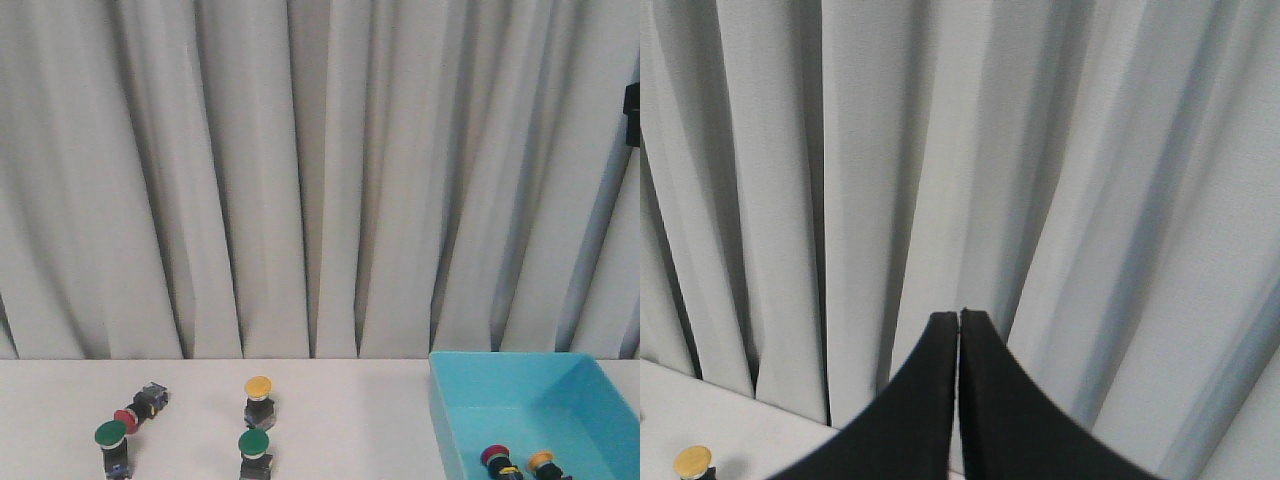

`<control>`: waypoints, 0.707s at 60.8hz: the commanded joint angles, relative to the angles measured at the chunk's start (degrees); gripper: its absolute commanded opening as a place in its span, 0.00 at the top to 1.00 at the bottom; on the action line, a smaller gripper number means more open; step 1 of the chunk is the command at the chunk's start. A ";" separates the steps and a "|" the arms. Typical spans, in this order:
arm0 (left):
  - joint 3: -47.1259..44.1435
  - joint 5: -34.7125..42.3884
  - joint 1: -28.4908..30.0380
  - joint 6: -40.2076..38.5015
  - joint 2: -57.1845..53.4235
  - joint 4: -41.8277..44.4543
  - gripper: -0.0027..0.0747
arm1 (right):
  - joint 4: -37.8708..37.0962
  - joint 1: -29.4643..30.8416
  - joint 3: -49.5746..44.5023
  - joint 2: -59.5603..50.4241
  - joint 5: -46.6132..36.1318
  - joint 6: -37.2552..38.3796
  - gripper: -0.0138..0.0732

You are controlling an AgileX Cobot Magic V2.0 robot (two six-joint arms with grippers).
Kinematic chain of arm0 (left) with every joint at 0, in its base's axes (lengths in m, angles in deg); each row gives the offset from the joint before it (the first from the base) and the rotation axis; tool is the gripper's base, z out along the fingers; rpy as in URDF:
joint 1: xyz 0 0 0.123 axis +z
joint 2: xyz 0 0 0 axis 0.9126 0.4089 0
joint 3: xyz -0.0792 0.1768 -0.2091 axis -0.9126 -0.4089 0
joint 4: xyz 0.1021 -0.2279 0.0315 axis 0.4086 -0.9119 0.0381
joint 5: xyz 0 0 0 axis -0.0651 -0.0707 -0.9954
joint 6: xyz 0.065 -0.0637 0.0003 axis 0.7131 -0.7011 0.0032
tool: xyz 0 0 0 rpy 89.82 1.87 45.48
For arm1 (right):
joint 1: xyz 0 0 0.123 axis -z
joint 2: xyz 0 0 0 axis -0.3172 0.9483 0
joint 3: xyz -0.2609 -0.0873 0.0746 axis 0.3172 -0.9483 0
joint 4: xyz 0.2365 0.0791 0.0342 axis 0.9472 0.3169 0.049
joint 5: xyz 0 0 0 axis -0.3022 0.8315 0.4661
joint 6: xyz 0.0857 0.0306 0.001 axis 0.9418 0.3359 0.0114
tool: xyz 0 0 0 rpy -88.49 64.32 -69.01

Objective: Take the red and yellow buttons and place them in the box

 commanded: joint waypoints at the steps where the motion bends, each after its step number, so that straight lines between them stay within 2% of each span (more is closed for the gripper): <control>1: -0.46 3.30 4.18 -0.63 -5.76 0.18 0.97 | 1.30 0.25 1.48 -1.05 -3.59 0.06 0.85; 7: -2.64 3.35 6.00 -0.63 -11.38 0.50 0.97 | 1.30 0.25 1.48 -1.05 -3.65 0.06 0.85; 14: -2.51 0.82 5.63 -0.63 -10.94 0.44 0.97 | 1.24 0.25 1.48 -1.05 -3.26 0.06 0.85; 37: -2.51 0.92 5.50 -1.17 -10.93 0.37 0.97 | 1.18 0.25 1.48 -1.05 -3.05 0.06 0.85; 43: -2.51 0.92 3.46 -1.12 -10.93 1.53 0.97 | 1.18 0.25 1.48 -1.05 -3.05 0.06 0.85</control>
